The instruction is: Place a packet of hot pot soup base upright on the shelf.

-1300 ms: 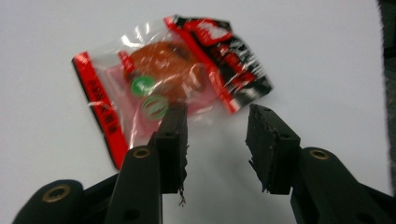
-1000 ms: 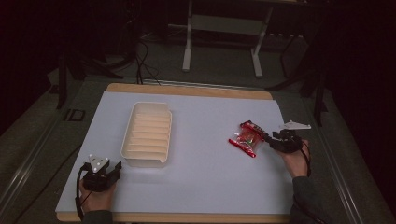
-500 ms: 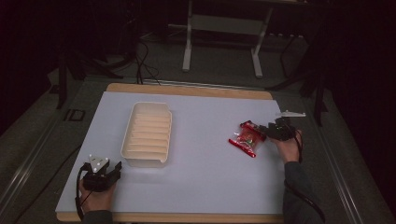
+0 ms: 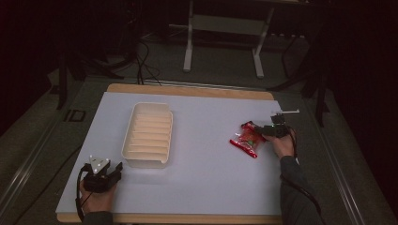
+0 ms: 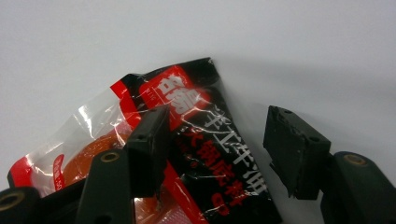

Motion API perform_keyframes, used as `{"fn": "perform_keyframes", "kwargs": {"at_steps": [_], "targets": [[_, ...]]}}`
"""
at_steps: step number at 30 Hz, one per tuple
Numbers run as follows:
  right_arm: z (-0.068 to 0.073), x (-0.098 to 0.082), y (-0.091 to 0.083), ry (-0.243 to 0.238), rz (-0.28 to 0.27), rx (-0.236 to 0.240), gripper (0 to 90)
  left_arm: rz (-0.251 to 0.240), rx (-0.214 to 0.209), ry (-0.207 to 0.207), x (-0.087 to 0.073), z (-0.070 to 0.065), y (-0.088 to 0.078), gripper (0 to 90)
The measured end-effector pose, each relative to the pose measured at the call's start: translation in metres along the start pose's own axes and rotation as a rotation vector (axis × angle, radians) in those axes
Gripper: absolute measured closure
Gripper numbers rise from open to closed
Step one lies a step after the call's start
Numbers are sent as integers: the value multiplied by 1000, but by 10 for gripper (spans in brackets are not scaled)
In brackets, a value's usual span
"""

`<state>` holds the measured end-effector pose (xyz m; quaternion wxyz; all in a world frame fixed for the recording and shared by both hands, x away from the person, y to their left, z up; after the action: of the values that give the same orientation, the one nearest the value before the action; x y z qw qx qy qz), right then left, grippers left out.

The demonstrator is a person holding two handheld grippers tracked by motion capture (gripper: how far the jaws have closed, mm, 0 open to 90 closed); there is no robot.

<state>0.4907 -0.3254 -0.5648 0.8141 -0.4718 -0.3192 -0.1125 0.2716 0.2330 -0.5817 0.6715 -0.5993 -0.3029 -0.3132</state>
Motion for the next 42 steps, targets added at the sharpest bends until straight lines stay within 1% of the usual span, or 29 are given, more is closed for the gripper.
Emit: {"fn": "perform_keyframes", "kwargs": {"at_steps": [1, 2, 3, 4, 5, 6, 7, 9, 10, 11, 12, 16, 20, 21, 22, 24, 25, 26, 29, 30, 31, 37, 42], "targets": [[0, -1, 1, 2, 1, -1, 412, 0, 0, 0, 0, 0, 0, 522], [2, -3, 3, -6, 16, 17, 489, 0, 1, 2, 0, 0, 0, 522], [3, -4, 4, -2, 23, 19, 501, 1, 1, 3, 0, 0, 0, 522], [3, -4, 4, 13, 32, 24, 529, 0, 2, 2, 0, 0, 0, 521], [3, -4, 4, 16, 42, 28, 579, -2, 2, 3, 0, 0, 0, 521], [3, -4, 4, 16, 42, 28, 579, -2, 2, 3, 0, 0, 0, 521], [3, -4, 3, 11, 57, 27, 642, -3, 3, 3, 0, 0, 0, 521], [6, -5, 1, -3, 88, 40, 772, -2, 3, 3, 0, 0, 0, 521], [7, -5, 0, -6, 86, 45, 823, -2, 3, 2, 0, 0, 0, 521], [7, -5, 0, -6, 86, 45, 823, -2, 3, 2, 0, 0, 0, 521], [9, -5, -3, -2, 75, 52, 874, -3, 3, 1, 0, 0, 0, 521], [13, -5, -7, -30, 64, 40, 886, -4, 4, 1, 0, 0, -1, 521], [16, -5, -10, -39, 53, 34, 886, -4, 4, 1, 0, 0, -1, 521], [20, -4, -15, -53, 34, 33, 886, -4, 4, 2, 0, 0, -1, 520], [22, -3, -17, -61, 25, 34, 886, -4, 4, 1, 0, 0, -1, 520], [26, -1, -22, -75, 11, 42, 887, -3, 4, 1, 0, 0, 0, 520], [26, -1, -22, -75, 11, 42, 887, -3, 4, 1, 0, 0, 0, 520], [34, 3, -30, -109, -7, 43, 887, -3, 5, 1, 0, 0, 0, 520], [42, 6, -35, -136, -22, 48, 887, -5, 6, 1, 0, 0, -1, 521], [42, 6, -35, -136, -22, 48, 887, -5, 6, 1, 0, 0, -1, 520], [49, 9, -40, -160, -33, 50, 887, -6, 6, 1, 0, 0, -1, 521], [69, 16, -51, -215, -63, 74, 887, -5, 6, 1, 0, 0, -1, 520], [86, 21, -57, -265, -76, 77, 887, -6, 7, -1, 0, 0, -1, 521]]}}
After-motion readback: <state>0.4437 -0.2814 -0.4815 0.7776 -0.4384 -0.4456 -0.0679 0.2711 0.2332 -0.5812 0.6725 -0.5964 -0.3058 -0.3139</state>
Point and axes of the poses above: each handheld gripper's, and its own axes: y roughly forward along the jaws, x roughly out of its top, z roughly to its left, the point moved 5 cm from there along y, roughly forward along the jaws, and after that the axes turned 10 degrees about x, right-handed, at the moved point
